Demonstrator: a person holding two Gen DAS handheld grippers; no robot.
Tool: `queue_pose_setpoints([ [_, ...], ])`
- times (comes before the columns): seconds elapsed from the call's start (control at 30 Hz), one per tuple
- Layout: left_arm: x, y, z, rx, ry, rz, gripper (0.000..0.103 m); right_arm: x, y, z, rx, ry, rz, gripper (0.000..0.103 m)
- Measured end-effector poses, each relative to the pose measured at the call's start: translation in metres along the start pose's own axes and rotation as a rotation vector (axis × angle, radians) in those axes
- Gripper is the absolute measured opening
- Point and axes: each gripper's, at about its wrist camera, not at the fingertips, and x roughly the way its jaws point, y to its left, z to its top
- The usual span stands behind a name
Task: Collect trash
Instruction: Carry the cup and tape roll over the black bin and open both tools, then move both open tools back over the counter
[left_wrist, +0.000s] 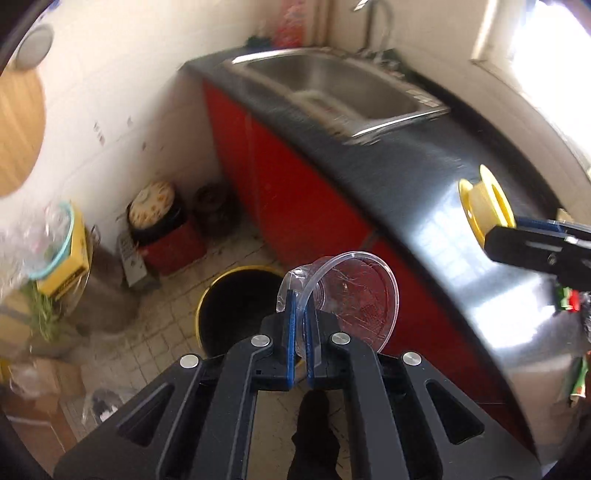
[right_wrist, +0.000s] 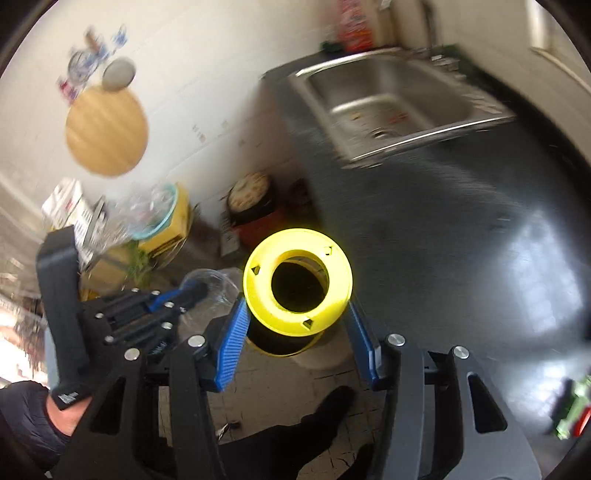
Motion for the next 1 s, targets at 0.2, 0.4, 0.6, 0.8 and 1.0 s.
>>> queue_pose_setpoints([
  [0.2, 0.098, 0.064, -0.039, -0.117, 0.098, -0.041, 0.003, 0.131, 0.039, 0.011, -0.085, 0.135, 0.011, 0.051],
  [0.4, 0.169, 0.096, -0.064, -0.186, 0.173, -0.061, 0.003, 0.228, 0.035, 0.008, -0.092, 0.267, -0.029, 0.051],
  [0.6, 0.188, 0.103, -0.062, -0.176, 0.212, -0.068, 0.055, 0.258, 0.030, 0.007, -0.092, 0.313, -0.039, 0.074],
  [0.8, 0.162, 0.104, -0.056, -0.161, 0.158, -0.016, 0.087, 0.225, 0.032, 0.017, -0.085, 0.273, -0.041, 0.079],
  [1.0, 0.089, 0.075, -0.024, -0.050, 0.073, 0.013, 0.092, 0.090, 0.027, 0.016, -0.067, 0.100, -0.049, 0.090],
])
